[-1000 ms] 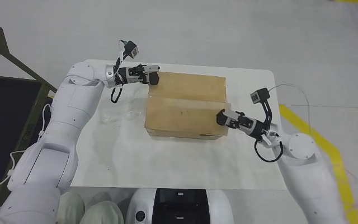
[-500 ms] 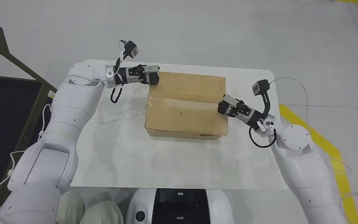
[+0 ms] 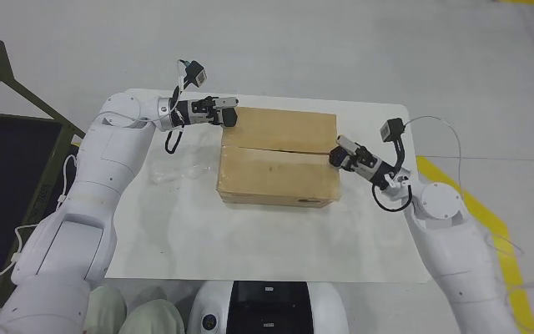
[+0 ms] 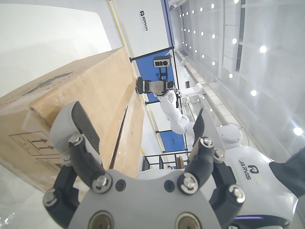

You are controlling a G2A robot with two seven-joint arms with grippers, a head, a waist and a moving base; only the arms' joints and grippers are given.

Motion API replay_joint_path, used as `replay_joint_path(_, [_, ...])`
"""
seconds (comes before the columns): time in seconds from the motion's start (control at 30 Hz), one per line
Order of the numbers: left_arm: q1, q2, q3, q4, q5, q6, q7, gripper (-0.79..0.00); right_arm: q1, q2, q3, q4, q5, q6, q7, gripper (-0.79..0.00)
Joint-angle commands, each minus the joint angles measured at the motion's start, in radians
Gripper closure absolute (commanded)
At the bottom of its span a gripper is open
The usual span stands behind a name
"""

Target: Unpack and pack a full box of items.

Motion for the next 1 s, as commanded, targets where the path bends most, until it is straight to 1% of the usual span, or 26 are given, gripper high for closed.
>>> replay_joint_path(0.0, [0.0,0.0,0.0,0.0,0.0,0.0,0.0,-0.785,0.001,0.0,0.003,0.001,0.01,0.002,-0.001,-0.785])
replay_joint_path(0.23, [0.0,0.0,0.0,0.0,0.0,0.0,0.0,-0.785,0.003,0.001,0.021,-0.036,0.065,-0.001,0.031,-0.785])
replay_joint_path(0.37, [0.0,0.0,0.0,0.0,0.0,0.0,0.0,-0.785,0.008,0.002,0.026,-0.051,0.063,0.013,0.026,-0.785])
replay_joint_path(0.7, [0.0,0.0,0.0,0.0,0.0,0.0,0.0,-0.785,0.057,-0.006,-0.017,0.005,0.03,0.066,-0.005,-0.785])
replay_joint_path(0.97, [0.0,0.0,0.0,0.0,0.0,0.0,0.0,-0.785,0.068,-0.007,-0.018,0.03,0.025,0.084,-0.001,-0.785])
